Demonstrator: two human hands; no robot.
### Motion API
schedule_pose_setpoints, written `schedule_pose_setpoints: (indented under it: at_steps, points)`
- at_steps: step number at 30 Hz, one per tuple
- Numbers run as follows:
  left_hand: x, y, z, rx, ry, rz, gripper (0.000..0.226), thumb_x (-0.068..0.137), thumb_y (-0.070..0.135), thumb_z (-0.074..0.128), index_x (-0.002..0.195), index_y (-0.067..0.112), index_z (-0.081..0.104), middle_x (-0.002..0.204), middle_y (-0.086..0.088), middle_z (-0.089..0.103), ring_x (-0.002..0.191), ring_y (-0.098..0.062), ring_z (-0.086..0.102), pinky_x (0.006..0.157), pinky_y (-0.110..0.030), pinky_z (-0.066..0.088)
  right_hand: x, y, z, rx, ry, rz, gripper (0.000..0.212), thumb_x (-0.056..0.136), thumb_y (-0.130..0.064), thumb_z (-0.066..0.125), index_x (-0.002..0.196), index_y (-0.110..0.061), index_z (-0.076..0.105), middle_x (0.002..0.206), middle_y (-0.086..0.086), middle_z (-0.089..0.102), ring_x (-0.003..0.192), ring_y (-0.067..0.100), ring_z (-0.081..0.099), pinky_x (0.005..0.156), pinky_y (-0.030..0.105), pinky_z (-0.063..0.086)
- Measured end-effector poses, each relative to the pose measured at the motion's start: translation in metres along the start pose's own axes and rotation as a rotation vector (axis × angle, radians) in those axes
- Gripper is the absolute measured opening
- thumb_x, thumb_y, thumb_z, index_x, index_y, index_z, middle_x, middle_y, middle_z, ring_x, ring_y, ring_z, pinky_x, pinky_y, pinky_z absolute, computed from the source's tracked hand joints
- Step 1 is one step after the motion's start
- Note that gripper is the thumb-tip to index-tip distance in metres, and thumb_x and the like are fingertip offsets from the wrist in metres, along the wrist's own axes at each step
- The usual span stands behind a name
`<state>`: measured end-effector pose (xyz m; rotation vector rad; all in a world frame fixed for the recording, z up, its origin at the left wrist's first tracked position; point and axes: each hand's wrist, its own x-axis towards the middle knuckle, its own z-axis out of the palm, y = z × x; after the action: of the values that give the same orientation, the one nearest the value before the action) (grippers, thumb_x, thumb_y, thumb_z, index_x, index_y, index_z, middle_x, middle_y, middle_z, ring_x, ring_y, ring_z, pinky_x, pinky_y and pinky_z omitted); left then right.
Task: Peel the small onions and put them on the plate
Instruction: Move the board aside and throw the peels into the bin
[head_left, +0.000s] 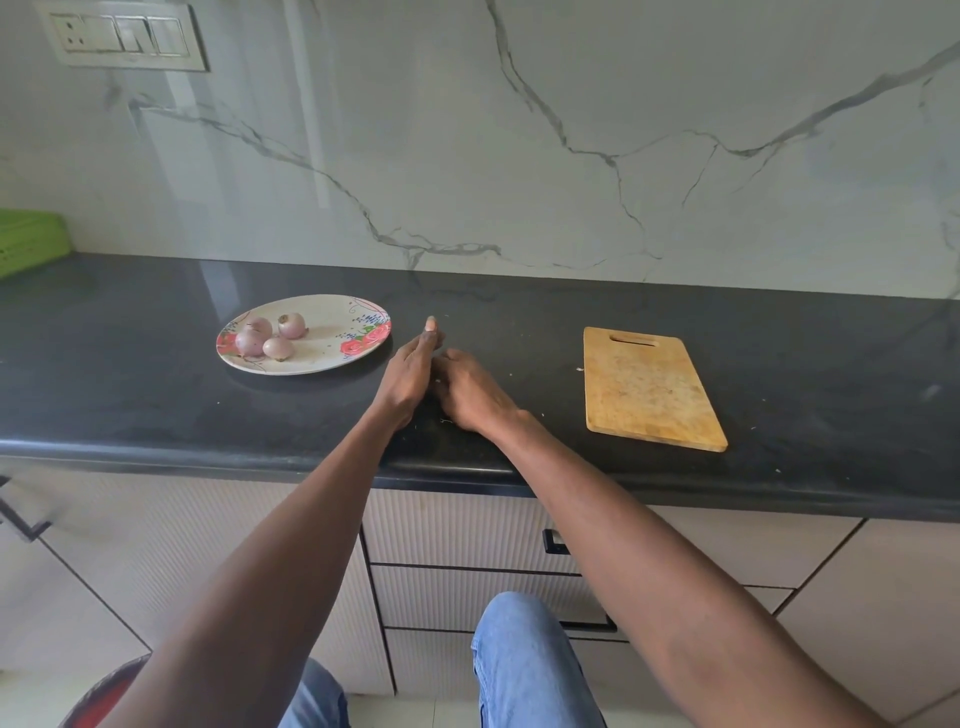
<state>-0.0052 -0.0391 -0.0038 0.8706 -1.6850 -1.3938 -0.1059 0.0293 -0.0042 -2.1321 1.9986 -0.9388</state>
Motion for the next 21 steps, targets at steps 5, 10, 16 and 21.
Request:
schedule_pose_setpoints:
  at_steps: [5,10,16,21]
  points:
    - [0.002,-0.001,0.001,0.009,0.011,0.018,0.066,0.104,0.058,0.035,0.146,0.009,0.048,0.144,-0.006,0.054,0.124,-0.014,0.052,0.098,-0.027,0.041,0.008,0.002,0.004,-0.022,-0.067,0.026,0.026,0.1,-0.011,0.05,0.121,-0.008,0.065,0.118,0.011,0.064,0.097,0.027,0.063,0.081,0.037,0.051]
    - [-0.002,0.001,-0.001,0.016,0.007,0.044,0.084,0.095,0.073,0.035,0.155,0.014,0.037,0.159,-0.005,0.038,0.145,-0.015,0.035,0.118,-0.032,0.026,0.011,0.006,0.011,-0.072,-0.09,0.069,0.02,0.1,-0.015,0.05,0.098,-0.009,0.069,0.099,0.01,0.068,0.09,0.029,0.066,0.073,0.037,0.049]
    - [-0.002,0.0,-0.001,0.024,-0.013,0.005,0.046,0.099,0.066,0.037,0.118,0.031,0.062,0.122,0.007,0.062,0.118,-0.012,0.052,0.108,-0.034,0.036,0.008,0.01,0.013,-0.126,-0.008,-0.002,0.021,0.098,-0.009,0.051,0.116,-0.01,0.061,0.1,0.015,0.061,0.09,0.031,0.055,0.076,0.037,0.042]
    - [-0.005,0.002,0.0,0.042,-0.006,0.022,0.096,0.083,0.083,0.038,0.147,0.013,0.049,0.151,-0.004,0.05,0.137,-0.016,0.045,0.119,-0.039,0.031,0.001,0.006,0.006,-0.123,0.046,0.03,0.022,0.103,-0.014,0.047,0.11,-0.006,0.067,0.094,0.015,0.055,0.082,0.031,0.057,0.07,0.033,0.04]
